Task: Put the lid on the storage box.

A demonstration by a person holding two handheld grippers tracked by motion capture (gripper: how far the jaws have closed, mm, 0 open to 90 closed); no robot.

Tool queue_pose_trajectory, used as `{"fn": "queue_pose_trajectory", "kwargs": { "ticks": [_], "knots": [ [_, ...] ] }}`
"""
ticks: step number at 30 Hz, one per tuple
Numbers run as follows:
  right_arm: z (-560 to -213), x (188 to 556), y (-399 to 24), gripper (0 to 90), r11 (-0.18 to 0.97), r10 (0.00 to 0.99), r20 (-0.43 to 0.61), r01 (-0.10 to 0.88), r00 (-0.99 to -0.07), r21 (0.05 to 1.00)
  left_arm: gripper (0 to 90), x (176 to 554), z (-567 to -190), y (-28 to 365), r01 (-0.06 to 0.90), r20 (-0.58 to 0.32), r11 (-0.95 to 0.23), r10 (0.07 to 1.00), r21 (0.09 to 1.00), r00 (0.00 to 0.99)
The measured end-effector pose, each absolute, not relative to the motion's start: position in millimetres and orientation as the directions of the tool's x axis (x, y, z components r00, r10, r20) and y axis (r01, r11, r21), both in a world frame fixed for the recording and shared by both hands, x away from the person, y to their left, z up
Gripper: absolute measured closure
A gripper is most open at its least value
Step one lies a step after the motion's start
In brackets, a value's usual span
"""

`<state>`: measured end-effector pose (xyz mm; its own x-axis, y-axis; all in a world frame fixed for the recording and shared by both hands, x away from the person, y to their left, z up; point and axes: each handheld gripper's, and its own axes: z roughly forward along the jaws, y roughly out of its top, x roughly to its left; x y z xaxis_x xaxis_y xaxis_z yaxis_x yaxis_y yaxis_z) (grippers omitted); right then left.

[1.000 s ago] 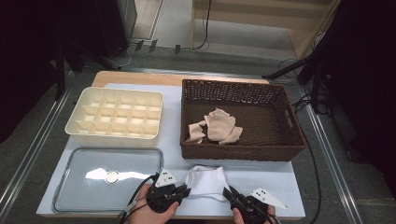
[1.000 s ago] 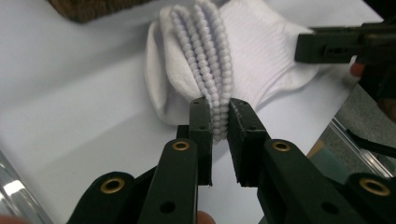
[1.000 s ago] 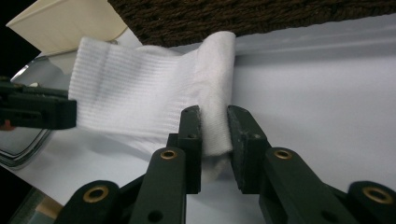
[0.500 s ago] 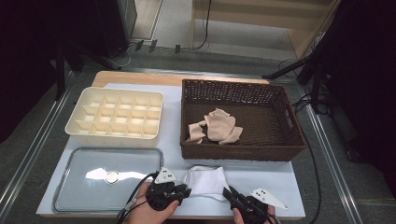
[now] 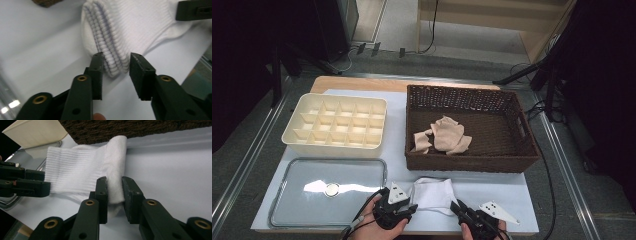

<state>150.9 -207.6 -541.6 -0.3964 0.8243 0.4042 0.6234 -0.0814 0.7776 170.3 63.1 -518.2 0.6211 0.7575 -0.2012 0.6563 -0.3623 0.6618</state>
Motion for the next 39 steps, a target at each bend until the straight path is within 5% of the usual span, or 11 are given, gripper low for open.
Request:
{"fn": "queue_pose_trajectory", "kwargs": {
  "ticks": [9,14,20,28,39],
  "knots": [
    [-543,150,-205,74.0,-0.073,0.823,0.399,0.621,-0.404,0.780,90.0,170,-507,67,0.633,-0.199,-0.336,0.758,0.698,0.622],
    [-545,150,-202,64.2,-0.055,0.839,0.365,0.605,-0.404,0.795,90.0,176,-509,71,0.624,-0.194,-0.314,0.768,0.716,0.610],
    [-547,148,-201,79.2,-0.070,0.829,0.394,0.626,-0.396,0.777,84.0,175,-505,77,0.615,-0.234,-0.257,0.763,0.746,0.603],
    [-540,149,-197,81.2,-0.074,0.818,0.395,0.605,-0.418,0.793,89.5,182,-497,64,0.625,-0.368,-0.209,0.654,0.752,0.661],
    [-524,144,-190,82.5,-0.052,0.801,0.356,0.536,-0.482,0.843,90.0,213,-522,26,0.649,-0.273,-0.279,0.739,0.708,0.616]
  ]
}}
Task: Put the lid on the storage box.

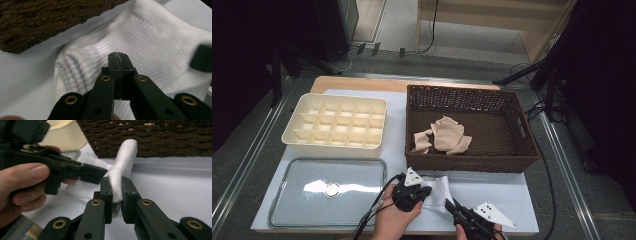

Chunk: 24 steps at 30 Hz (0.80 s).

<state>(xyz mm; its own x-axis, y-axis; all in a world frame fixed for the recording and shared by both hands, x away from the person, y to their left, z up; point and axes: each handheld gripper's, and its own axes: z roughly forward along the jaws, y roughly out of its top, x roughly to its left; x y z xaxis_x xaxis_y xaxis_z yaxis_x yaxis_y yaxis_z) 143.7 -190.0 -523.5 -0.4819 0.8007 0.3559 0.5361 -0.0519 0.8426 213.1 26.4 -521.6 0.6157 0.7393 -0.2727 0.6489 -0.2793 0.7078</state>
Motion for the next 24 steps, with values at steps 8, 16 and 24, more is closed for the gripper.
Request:
{"fn": "queue_pose_trajectory", "kwargs": {
  "ticks": [8,16,24],
  "knots": [
    [-517,144,-162,82.5,0.007,0.747,0.333,0.508,-0.575,0.861,90.0,219,-525,25,0.665,-0.315,-0.231,0.741,0.710,0.593],
    [-523,149,-137,81.9,0.060,0.740,0.298,0.500,-0.603,0.864,86.0,216,-508,67,0.659,-0.367,-0.133,0.741,0.741,0.562],
    [-530,161,-118,81.0,0.093,0.751,0.274,0.507,-0.601,0.857,71.2,211,-499,79,0.663,-0.438,-0.045,0.717,0.748,0.542]
  ]
}}
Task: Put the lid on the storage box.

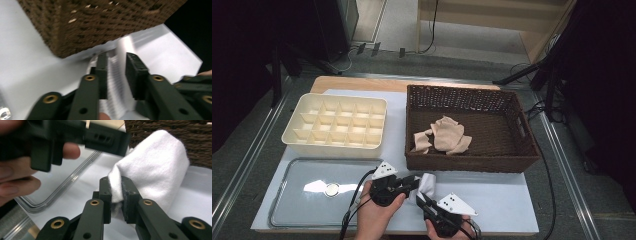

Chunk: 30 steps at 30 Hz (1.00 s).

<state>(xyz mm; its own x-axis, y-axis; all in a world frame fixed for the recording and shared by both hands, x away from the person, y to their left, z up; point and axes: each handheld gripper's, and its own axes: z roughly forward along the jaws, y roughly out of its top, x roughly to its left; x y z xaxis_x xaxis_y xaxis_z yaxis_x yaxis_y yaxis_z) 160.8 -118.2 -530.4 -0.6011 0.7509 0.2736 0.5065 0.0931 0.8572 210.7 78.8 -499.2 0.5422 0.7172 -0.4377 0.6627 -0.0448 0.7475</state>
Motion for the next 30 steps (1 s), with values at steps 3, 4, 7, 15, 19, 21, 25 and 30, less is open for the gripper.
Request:
{"fn": "queue_pose_trajectory", "kwargs": {
  "ticks": [3,4,7,15,19,21,25,30],
  "knots": [
    [-533,161,-112,81.0,0.128,0.759,0.236,0.495,-0.606,0.859,64.4,214,-501,73,0.671,-0.437,-0.041,0.729,0.740,0.526],
    [-534,160,-111,80.9,0.136,0.760,0.228,0.492,-0.609,0.860,62.2,216,-503,69,0.681,-0.433,-0.055,0.733,0.731,0.524],
    [-536,157,-106,80.2,0.156,0.764,0.201,0.479,-0.613,0.864,74.0,221,-508,62,0.675,-0.370,-0.117,0.763,0.728,0.530],
    [-531,132,-117,84.6,0.204,0.679,0.232,0.483,-0.696,0.852,84.2,228,-510,68,0.686,-0.380,-0.128,0.754,0.717,0.537],
    [-523,136,-135,85.4,0.139,0.732,0.232,0.474,-0.641,0.870,78.5,229,-512,70,0.695,-0.403,-0.105,0.749,0.711,0.525],
    [-524,145,-140,84.1,0.093,0.765,0.247,0.482,-0.594,0.871,70.7,228,-513,71,0.692,-0.391,-0.095,0.767,0.715,0.509],
    [-534,159,-134,83.2,0.103,0.779,0.244,0.502,-0.577,0.859,48.3,228,-518,75,0.703,-0.401,-0.076,0.775,0.708,0.488],
    [-539,161,-127,86.8,0.114,0.781,0.229,0.492,-0.581,0.863,32.0,230,-525,83,0.742,-0.458,-0.030,0.770,0.670,0.445]
  ]
}}
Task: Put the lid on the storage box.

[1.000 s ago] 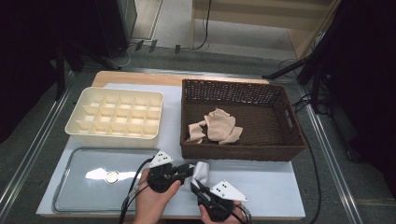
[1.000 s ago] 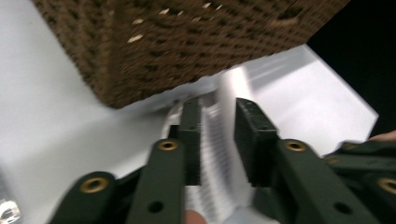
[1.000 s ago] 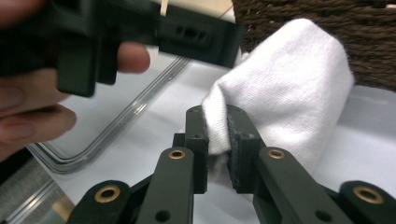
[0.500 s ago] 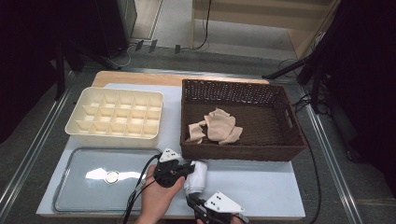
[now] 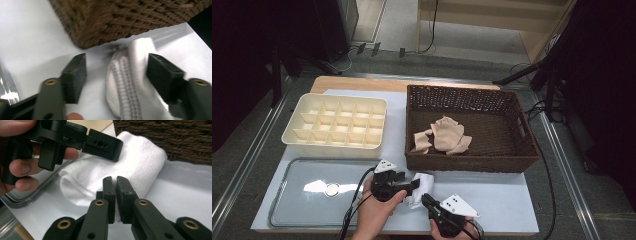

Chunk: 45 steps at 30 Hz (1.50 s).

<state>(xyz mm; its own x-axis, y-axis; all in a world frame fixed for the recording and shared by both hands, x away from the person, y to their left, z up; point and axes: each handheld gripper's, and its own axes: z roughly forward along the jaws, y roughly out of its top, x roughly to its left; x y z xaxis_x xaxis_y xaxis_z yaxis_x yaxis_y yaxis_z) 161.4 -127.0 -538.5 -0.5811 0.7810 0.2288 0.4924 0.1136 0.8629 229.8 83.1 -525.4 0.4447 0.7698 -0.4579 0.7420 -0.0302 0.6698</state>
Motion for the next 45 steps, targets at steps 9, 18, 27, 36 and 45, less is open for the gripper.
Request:
{"fn": "queue_pose_trajectory", "kwargs": {
  "ticks": [9,18,27,36,45],
  "knots": [
    [-541,158,-123,90.0,0.141,0.796,0.186,0.476,-0.576,0.868,46.1,228,-530,79,0.808,-0.579,-0.002,0.697,0.588,0.423],
    [-543,158,-124,90.0,0.156,0.802,0.158,0.457,-0.577,0.876,61.4,229,-534,79,0.846,-0.689,0.040,0.600,0.532,0.405],
    [-540,158,-130,81.2,0.123,0.787,0.191,0.453,-0.586,0.883,68.7,223,-530,83,0.791,-0.624,0.014,0.622,0.612,0.472],
    [-533,163,-143,60.1,0.106,0.823,0.123,0.363,-0.555,0.926,68.6,216,-521,96,0.729,-0.539,-0.002,0.672,0.685,0.508],
    [-524,174,-166,48.2,0.088,0.849,0.118,0.359,-0.515,0.929,68.6,209,-513,108,0.685,-0.480,-0.018,0.700,0.728,0.528]
  ]
}}
